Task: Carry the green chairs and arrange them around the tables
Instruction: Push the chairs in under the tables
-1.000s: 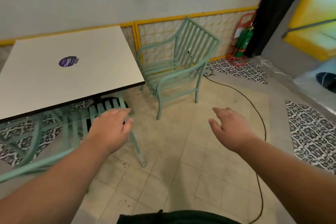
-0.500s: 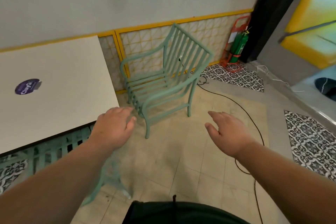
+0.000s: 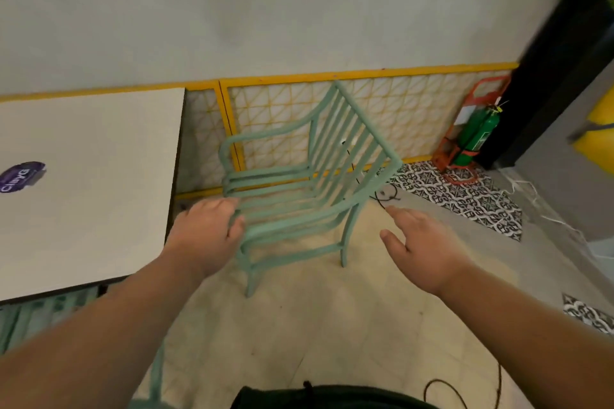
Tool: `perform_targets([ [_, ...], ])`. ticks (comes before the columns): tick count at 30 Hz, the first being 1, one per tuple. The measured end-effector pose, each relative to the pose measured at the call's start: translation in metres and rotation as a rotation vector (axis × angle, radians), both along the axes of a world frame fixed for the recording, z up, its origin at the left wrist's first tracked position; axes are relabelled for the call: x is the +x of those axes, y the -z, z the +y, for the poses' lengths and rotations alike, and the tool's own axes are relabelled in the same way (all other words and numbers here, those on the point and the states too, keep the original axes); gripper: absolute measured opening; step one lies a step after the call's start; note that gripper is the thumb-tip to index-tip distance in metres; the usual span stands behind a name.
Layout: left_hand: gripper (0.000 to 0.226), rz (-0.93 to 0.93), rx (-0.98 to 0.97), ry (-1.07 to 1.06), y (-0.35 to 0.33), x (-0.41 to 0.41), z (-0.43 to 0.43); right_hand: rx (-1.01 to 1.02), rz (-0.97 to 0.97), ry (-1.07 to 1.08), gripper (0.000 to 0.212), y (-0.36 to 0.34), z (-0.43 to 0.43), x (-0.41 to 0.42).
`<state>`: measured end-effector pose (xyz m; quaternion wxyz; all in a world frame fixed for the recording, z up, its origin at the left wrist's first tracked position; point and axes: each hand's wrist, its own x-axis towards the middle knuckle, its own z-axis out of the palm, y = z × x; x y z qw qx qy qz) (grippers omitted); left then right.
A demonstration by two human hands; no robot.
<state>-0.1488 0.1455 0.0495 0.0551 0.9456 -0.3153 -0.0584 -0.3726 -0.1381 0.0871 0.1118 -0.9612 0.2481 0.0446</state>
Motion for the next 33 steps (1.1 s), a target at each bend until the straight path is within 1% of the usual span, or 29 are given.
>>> perform_targets([
  [2, 0.058, -0.002, -0.003, -0.045, -0.005, -0.007, -0.023, -0.013, 0.019, -0.021, 0.062, -0.010, -0.038, 0.007],
  [6, 0.080, -0.012, -0.035, -0.102, -0.017, -0.015, -0.060, -0.053, 0.012, -0.077, 0.062, -0.026, -0.099, 0.029],
  [12, 0.085, -0.041, -0.079, -0.215, -0.031, 0.008, -0.097, -0.014, -0.066, -0.177, 0.070, -0.024, -0.162, 0.085],
  [15, 0.082, -0.035, -0.061, -0.231, -0.028, 0.029, -0.116, -0.013, -0.077, -0.195, 0.070, -0.021, -0.183, 0.110],
  [19, 0.057, -0.024, -0.039, -0.242, -0.024, 0.056, -0.151, -0.020, -0.067, -0.194, 0.062, -0.022, -0.211, 0.138],
  [23, 0.057, -0.039, -0.007, -0.237, -0.030, 0.081, -0.186, -0.008, -0.080, -0.223, 0.060, -0.026, -0.251, 0.164],
  [27, 0.050, -0.078, -0.016, -0.287, -0.035, 0.105, -0.238, 0.030, -0.104, -0.259, 0.061, -0.029, -0.310, 0.192],
  [31, 0.052, -0.073, -0.029, -0.378, -0.026, 0.103, -0.300, 0.018, -0.104, -0.354, 0.060, -0.026, -0.377, 0.218],
  [33, 0.053, -0.035, -0.028, -0.425, -0.018, 0.091, -0.339, 0.014, -0.093, -0.399, 0.060, -0.023, -0.419, 0.229],
])
